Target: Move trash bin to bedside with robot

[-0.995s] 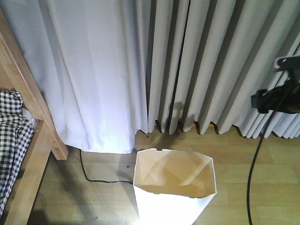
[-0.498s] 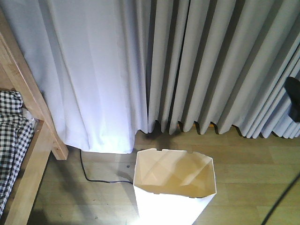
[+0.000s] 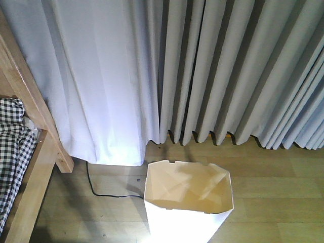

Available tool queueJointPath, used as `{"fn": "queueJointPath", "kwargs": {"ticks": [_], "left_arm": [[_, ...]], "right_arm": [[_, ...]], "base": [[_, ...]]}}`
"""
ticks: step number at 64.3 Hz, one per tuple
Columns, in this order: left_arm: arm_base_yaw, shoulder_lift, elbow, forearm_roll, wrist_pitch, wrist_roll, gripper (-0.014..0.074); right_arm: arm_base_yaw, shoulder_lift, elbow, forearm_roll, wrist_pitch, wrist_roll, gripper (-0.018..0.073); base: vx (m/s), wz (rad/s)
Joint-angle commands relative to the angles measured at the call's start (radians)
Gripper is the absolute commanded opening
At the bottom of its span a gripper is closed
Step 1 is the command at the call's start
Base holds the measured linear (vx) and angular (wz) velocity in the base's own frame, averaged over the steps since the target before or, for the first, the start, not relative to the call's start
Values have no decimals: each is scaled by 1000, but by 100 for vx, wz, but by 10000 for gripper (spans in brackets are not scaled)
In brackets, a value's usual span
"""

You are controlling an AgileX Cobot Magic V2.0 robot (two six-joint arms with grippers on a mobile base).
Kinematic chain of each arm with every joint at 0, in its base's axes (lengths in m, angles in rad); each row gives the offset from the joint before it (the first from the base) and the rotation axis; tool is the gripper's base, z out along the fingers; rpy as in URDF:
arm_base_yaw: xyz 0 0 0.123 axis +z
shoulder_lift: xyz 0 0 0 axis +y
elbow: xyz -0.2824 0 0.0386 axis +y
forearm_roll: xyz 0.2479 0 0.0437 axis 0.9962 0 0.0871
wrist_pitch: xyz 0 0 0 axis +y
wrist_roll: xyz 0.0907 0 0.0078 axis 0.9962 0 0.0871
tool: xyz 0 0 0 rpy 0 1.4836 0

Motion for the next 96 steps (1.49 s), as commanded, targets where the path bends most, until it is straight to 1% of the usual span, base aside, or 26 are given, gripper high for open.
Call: {"fn": "queueJointPath", "kwargs": {"ticks": [1,4,8,9,11,19,25,32,40,71,73,76,77,80,83,84,85,86,87,88,90,92,93,94,96], "left_arm": [[-5,-11,20,-10,-67,-3,-6],[-5,-11,20,-10,-67,-3,-6],[-5,-11,20,-10,-67,-3,-6],[-5,-11,20,-10,-67,-3,-6],[-5,-11,20,-10,-67,-3,-6],[-5,-10,20,-10,-67,-3,-6],[-5,-10,20,-10,-67,-3,-6],[-5,-10,20,-10,-67,-3,-6],[-5,-10,20,-10,-67,-3,-6],[-5,-10,20,-10,-67,-3,-6],[-5,-10,20,-10,-67,-3,-6],[-5,-10,20,-10,-67,-3,-6],[-5,-10,20,-10,-67,-3,-6],[-5,-10,20,-10,-67,-3,-6],[-5,-10,20,-10,-67,-3,-6],[-5,-10,20,-10,-67,-3,-6],[-5,-10,20,-10,-67,-3,-6],[-5,-10,20,-10,-67,-3,-6],[-5,-10,20,-10,-67,-3,-6],[-5,-10,20,-10,-67,-3,-6],[-5,-10,20,-10,-67,-3,-6],[-5,-10,20,-10,-67,-3,-6],[-5,-10,20,-10,-67,-3,-6],[-5,-10,20,-10,-67,-3,-6],[-5,-10,20,-10,-67,-3,-6]], "right_arm": [[2,4,-16,47,-75,-5,433],[2,4,-13,62,-76,-6,317],[2,4,-13,79,-76,-6,121],[2,4,-13,87,-76,-5,60],[2,4,-13,108,-76,-4,-17],[2,4,-13,186,-67,-5,-13],[2,4,-13,218,-69,-5,-11],[2,4,-13,217,-69,-6,-11],[50,4,-13,217,-76,-7,-11],[46,4,-10,208,-76,-7,-11],[46,4,-10,168,-81,-7,-11],[46,4,-10,46,-86,7,-11],[46,4,-10,10,-81,28,-11],[46,4,-10,-153,-68,113,-11],[46,4,-10,-314,-58,261,-11],[46,4,-7,-387,-57,326,-11],[46,4,-6,-437,-58,372,-11],[46,4,-4,-511,-59,419,-11],[46,4,-2,-559,-59,489,-11],[46,4,0,-630,-62,559,-11],[46,4,8,-740,-69,669,-11],[46,4,17,-834,-81,768,-11],[46,4,20,-866,-87,786,-11],[46,4,28,-910,-94,836,-11],[46,4,51,-970,-121,915,-11]], "base": [[0,0],[0,0],[0,0],[0,0],[0,0],[0,0],[0,0],[0,0],[0,0],[0,0],[0,0],[0,0],[0,0],[0,0],[0,0],[0,0],[0,0],[0,0],[0,0],[0,0],[0,0],[0,0],[0,0],[0,0],[0,0]]}}
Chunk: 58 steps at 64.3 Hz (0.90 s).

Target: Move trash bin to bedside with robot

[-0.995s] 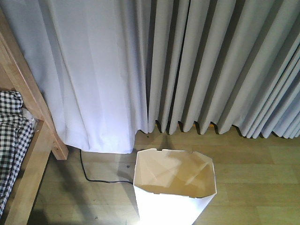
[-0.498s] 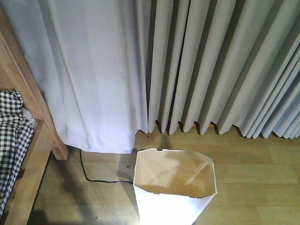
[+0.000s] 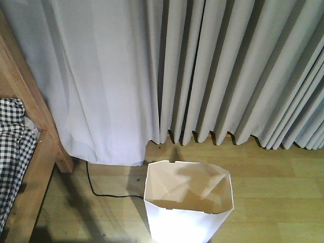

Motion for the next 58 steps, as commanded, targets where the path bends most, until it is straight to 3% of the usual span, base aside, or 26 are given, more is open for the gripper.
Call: {"fn": "queueJointPath", "kwargs": {"ticks": [1,5,13,23,47,58], "left_arm": [[-5,-10,20,-10,-67,-3,-6],[-5,-10,20,-10,-67,-3,-6],[-5,-10,20,-10,-67,-3,-6],[-5,-10,20,-10,-67,-3,-6],[-5,-10,20,-10,-67,-3,-6],[-5,-10,20,-10,-67,-3,-6]], "right_arm": [[-1,7,16,-270,-110,251,-11],[-1,-1,72,-297,-190,308,-11],[-1,-69,185,-297,-272,313,-11],[-1,-207,187,-379,-116,357,-11],[-1,-202,187,-482,-50,539,-11],[-1,-202,187,-482,-9,548,-11]], "base": [[0,0],[0,0],[0,0],[0,0],[0,0],[0,0]]}}
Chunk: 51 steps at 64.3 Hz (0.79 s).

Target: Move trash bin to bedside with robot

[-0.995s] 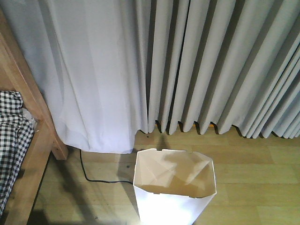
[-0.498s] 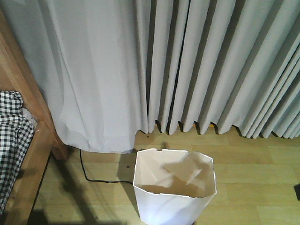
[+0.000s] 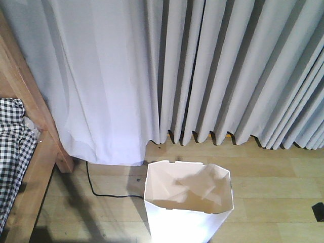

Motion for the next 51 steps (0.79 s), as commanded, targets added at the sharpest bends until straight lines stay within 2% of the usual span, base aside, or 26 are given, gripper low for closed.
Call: {"fn": "queueJointPath", "kwargs": {"ticks": [1,16,51], "left_arm": [[-5,-10,20,-10,-67,-3,-6],[-5,-10,20,-10,-67,-3,-6],[-5,-10,20,-10,-67,-3,-6]], "right_arm": [[-1,-13,19,-18,-58,4,-11],[-1,-13,19,-18,-53,-37,-11],[-1,-12,19,-18,-53,-36,-11]], "base": [[0,0],[0,0],[0,0]]}}
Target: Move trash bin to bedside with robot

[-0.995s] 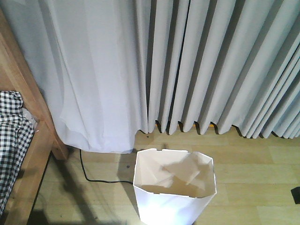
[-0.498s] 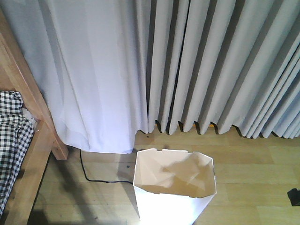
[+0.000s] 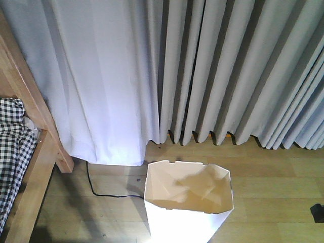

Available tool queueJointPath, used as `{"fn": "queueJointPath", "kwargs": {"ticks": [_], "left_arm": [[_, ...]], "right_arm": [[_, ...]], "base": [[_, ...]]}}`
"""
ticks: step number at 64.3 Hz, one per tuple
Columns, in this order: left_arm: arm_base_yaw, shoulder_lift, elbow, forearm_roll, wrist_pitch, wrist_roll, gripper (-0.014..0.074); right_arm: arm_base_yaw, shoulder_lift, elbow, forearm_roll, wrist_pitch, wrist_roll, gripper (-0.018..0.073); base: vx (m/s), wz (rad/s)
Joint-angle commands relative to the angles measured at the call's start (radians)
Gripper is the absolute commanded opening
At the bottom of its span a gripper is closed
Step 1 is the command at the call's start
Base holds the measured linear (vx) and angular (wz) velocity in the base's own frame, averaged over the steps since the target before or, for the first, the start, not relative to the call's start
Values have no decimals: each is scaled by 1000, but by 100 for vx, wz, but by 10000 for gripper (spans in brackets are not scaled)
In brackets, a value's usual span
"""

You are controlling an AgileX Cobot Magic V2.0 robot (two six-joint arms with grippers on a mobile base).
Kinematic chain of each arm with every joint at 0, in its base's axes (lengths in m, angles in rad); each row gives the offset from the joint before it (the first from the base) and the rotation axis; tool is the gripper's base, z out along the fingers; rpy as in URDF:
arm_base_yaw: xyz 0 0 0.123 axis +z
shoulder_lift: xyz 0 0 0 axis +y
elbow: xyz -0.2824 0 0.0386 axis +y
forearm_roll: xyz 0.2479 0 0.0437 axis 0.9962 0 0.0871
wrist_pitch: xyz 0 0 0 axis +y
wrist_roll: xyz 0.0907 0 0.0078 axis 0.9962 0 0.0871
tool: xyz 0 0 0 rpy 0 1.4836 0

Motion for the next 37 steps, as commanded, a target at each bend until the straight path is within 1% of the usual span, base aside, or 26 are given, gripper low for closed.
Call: {"fn": "queueJointPath", "kwargs": {"ticks": [1,37], "left_arm": [[-5,-10,20,-10,-67,-3,-6],[-5,-10,20,-10,-67,-3,-6]], "right_arm": [[-1,-12,19,-13,-69,-13,-11],[-1,-12,19,-13,-69,-13,-11]], "base": [[0,0],[0,0]]}}
